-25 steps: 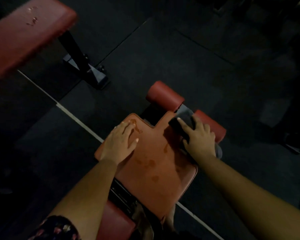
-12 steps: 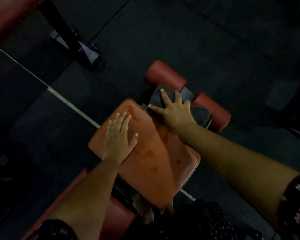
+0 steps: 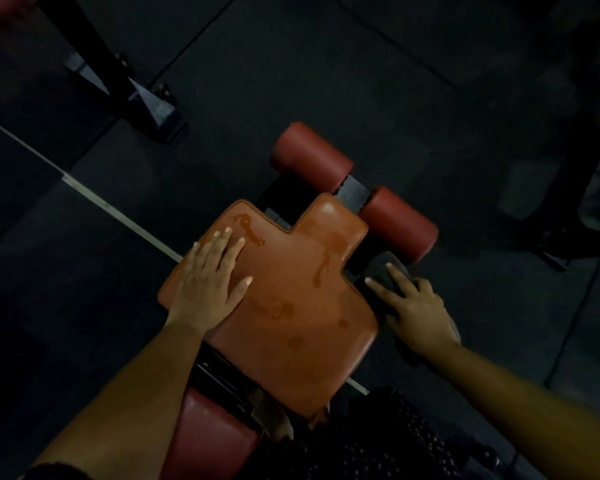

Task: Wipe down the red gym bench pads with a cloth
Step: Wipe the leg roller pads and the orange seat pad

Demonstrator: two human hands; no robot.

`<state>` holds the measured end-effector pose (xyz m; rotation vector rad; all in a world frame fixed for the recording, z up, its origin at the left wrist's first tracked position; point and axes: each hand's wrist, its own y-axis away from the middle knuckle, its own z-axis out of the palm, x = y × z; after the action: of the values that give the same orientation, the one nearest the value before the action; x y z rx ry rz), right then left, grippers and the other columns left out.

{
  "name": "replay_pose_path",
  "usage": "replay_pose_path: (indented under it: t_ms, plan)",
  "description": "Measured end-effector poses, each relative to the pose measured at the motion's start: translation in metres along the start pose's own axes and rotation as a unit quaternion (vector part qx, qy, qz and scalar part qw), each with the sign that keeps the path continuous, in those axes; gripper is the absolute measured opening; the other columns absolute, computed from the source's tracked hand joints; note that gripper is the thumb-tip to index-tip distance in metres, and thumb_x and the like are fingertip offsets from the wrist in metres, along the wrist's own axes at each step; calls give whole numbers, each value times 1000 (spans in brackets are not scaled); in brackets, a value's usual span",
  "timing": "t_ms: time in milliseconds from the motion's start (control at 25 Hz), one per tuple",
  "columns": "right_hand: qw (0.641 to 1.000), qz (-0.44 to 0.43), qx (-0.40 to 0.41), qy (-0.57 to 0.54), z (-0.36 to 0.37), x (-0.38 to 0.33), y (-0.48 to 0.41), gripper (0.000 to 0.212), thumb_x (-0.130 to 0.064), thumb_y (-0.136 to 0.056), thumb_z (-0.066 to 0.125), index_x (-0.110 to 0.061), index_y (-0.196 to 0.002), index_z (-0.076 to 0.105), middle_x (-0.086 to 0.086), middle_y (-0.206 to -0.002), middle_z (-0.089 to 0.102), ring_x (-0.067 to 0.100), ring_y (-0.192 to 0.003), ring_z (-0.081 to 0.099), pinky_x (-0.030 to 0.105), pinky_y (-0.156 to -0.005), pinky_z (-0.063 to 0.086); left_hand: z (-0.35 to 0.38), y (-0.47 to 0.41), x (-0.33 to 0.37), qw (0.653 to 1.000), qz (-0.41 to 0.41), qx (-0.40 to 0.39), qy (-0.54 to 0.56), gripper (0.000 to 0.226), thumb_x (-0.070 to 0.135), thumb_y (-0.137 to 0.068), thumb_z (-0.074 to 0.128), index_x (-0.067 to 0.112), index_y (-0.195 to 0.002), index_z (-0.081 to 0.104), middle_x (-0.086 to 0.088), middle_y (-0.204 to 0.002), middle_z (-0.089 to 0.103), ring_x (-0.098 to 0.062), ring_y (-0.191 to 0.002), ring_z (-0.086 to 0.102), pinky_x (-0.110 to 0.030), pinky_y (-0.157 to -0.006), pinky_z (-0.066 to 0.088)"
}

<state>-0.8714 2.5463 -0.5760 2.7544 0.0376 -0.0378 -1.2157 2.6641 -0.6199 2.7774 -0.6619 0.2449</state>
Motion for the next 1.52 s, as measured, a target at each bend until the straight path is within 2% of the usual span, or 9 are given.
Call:
replay_pose_path:
  t_ms: [80, 160, 320, 520, 720, 920, 1200, 1400, 1520]
  plan:
    - [991, 51, 113, -54, -11, -5, -8, 81, -22, -74, 75, -40, -142, 36, 17, -148, 40, 47, -105, 49, 55, -71, 53, -1, -1, 1, 1000, -4, 0, 8, 72, 59, -95, 22, 17, -154, 23, -13, -160, 21, -28, -148, 18, -46, -120, 10]
    - [983, -13, 180, -40, -29, -16, -35, 60, -31, -82, 60, -38, -138, 41, 19, -145, 44, 47, -105, 50, 51, -73, 50, -1, -2, 2, 1000, -1, -2, 10, 72, 59, -95, 22, 17, -154, 22, -12, -160, 20, -27, -148, 17, -45, -120, 8]
    - [974, -180, 118, 71, -49, -58, -91, 61, -34, -83, 63, -45, -140, 42, 13, -151, 39, 47, -119, 46, 48, -71, 46, -3, -1, 1, 1000, 1, -3, 7, 73, 59, -94, 24, 17, -153, 24, -12, -160, 21, -28, -148, 18, -44, -120, 7]
    - [982, -154, 52, 100, -68, -96, -135, 55, -40, -95, 49, -50, -145, 29, 8, -159, 19, 42, -128, 35, 50, -94, 37, -5, -3, 2, 1000, -1, -6, 9, 75, 61, -92, 24, 19, -154, 23, -9, -161, 19, -25, -149, 14, -41, -121, 5]
    - [976, -134, 139, 98, -20, -38, -58, 73, -20, -78, 75, -41, -140, 43, 14, -148, 43, 48, -108, 51, 46, -66, 49, -9, -2, -1, 1000, 9, 6, 16, 76, 60, -92, 27, 15, -152, 26, -10, -159, 25, -26, -147, 21, -39, -119, 9]
    - [995, -42, 89, 33, 6, -32, 1, 96, -24, -60, 89, -39, -139, 39, 15, -144, 46, 46, -101, 52, 51, -63, 54, -4, 5, 1, 999, -6, 17, 32, 69, 54, -95, 33, 15, -152, 27, -9, -159, 26, -24, -147, 19, -38, -119, 6]
    - [988, -5, 151, 30, -42, -92, -90, 56, -31, -82, 69, -38, -135, 53, 13, -145, 47, 47, -115, 50, 49, -73, 49, 0, 14, -2, 998, -7, 20, 52, 68, 53, -93, 30, 15, -150, 33, -8, -158, 29, -24, -147, 20, -41, -120, 10]
    - [983, -121, 88, 102, -67, -111, -136, 55, -32, -97, 48, -44, -148, 28, 7, -160, 18, 40, -132, 31, 49, -96, 36, 1, 15, 6, 997, -35, 25, 66, 65, 39, -94, 52, 16, -150, 32, -7, -159, 25, -22, -149, 16, -41, -121, 8]
    - [972, -161, 116, 127, -44, -76, -100, 59, -28, -88, 64, -42, -142, 43, 8, -154, 33, 45, -125, 41, 50, -87, 44, 2, 14, 11, 996, -49, 34, 70, 65, 33, -94, 58, 14, -150, 32, -8, -160, 24, -23, -149, 14, -40, -119, 4]
